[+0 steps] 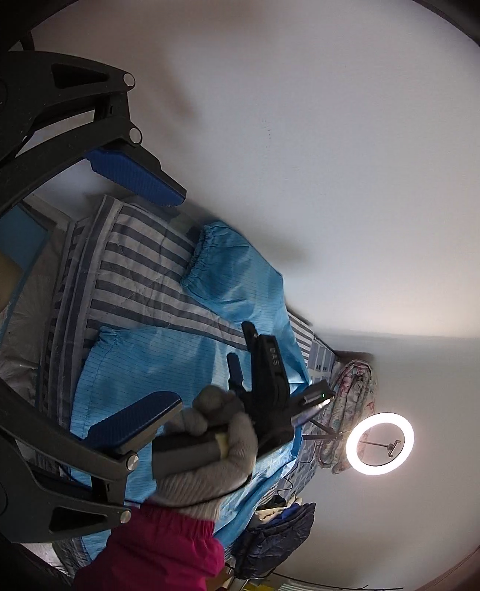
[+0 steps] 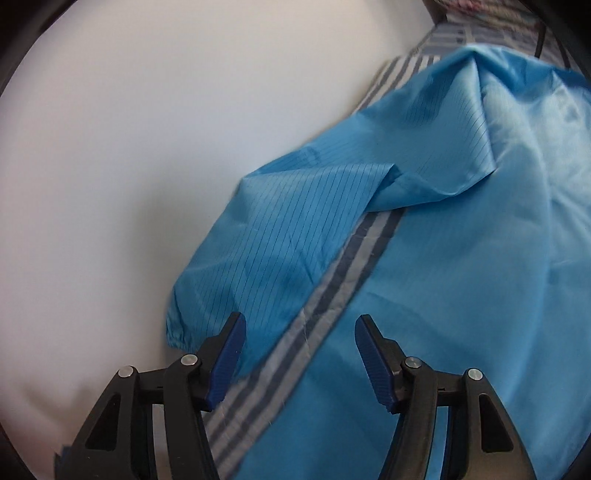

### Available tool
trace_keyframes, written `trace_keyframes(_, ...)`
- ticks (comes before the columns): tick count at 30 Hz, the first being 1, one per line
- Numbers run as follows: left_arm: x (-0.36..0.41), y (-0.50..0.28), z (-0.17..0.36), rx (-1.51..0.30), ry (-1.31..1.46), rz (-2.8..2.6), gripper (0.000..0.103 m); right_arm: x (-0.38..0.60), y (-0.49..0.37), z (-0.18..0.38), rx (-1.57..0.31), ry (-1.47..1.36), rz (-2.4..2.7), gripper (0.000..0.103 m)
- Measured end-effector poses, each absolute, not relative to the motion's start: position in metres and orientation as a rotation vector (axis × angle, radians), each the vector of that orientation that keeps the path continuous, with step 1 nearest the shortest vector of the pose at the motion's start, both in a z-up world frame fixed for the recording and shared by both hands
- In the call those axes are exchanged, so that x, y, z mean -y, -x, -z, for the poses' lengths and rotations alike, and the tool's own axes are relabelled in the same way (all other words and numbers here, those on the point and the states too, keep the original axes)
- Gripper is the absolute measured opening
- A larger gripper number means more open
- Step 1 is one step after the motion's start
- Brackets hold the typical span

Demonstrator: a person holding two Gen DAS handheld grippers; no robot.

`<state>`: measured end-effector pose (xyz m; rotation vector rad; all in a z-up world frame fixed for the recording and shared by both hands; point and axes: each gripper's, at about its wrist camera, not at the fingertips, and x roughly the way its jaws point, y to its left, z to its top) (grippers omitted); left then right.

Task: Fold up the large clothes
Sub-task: 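Reach the right gripper to the coat sleeve cuff and close on it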

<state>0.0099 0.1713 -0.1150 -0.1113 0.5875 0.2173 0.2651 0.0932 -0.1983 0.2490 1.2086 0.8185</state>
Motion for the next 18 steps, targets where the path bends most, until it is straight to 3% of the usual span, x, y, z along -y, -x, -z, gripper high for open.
trace_keyframes(13,-0.170,-0.013,0.117,-0.599,0.117,-0.206,0.102,-0.126,-0.288,0.231,-1.250,-0.350,-0.759,0.065)
trace_keyframes(14,-0.170,-0.013,0.117,-0.598,0.116,-0.207,0.102,-0.128,-0.288,0.231,-1.247,-0.353,-0.762,0.062)
trace_keyframes(15,-0.170,-0.012,0.117,-0.597,0.116,-0.209,0.102,-0.131,-0.288,0.232,-1.248,-0.368,-0.773,0.046)
trace_keyframes(18,-0.169,-0.013,0.117,-0.602,0.117,-0.215,0.102,-0.140,-0.293,0.235,-1.292,-0.438,-0.804,0.018)
